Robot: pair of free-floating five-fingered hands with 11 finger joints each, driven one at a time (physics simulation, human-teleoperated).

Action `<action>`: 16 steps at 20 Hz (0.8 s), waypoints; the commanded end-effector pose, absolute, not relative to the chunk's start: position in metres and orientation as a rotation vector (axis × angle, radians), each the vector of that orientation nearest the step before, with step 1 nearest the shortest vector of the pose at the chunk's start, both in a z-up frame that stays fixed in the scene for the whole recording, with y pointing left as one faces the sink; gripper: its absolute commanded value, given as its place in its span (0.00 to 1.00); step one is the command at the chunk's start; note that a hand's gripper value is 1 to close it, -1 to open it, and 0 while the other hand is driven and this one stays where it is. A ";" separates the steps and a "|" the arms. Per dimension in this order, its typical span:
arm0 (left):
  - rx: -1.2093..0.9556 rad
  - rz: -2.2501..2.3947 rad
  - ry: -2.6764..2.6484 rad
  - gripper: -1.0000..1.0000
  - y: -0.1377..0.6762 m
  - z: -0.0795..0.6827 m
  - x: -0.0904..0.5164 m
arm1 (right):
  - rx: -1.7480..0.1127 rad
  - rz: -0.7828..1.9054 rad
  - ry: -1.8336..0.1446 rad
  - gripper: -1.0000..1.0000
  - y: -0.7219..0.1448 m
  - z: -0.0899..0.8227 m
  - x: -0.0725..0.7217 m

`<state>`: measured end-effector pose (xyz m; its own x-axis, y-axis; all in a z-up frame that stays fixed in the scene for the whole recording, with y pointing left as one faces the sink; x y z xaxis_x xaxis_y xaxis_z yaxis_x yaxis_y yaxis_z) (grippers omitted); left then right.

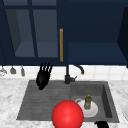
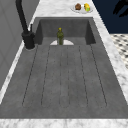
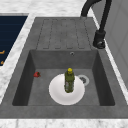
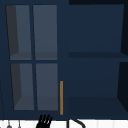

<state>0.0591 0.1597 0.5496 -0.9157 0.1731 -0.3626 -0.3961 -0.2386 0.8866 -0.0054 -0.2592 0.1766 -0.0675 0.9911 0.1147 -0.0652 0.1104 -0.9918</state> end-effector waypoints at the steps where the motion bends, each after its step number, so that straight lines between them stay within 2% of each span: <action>1: -0.182 2.253 1.507 0.00 0.163 0.550 0.058 | -1.047 1.205 -1.267 0.50 -0.259 0.177 -0.005; 16: -0.196 2.296 1.478 0.00 0.161 0.555 0.057 | -1.047 1.205 -1.267 0.50 -0.259 0.177 -0.005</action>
<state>0.0569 0.1643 0.5532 -0.9146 0.1930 -0.3553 -0.3971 -0.2628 0.8794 -0.0054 -0.2592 0.1766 -0.0675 0.9911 0.1147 -0.0652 0.1104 -0.9918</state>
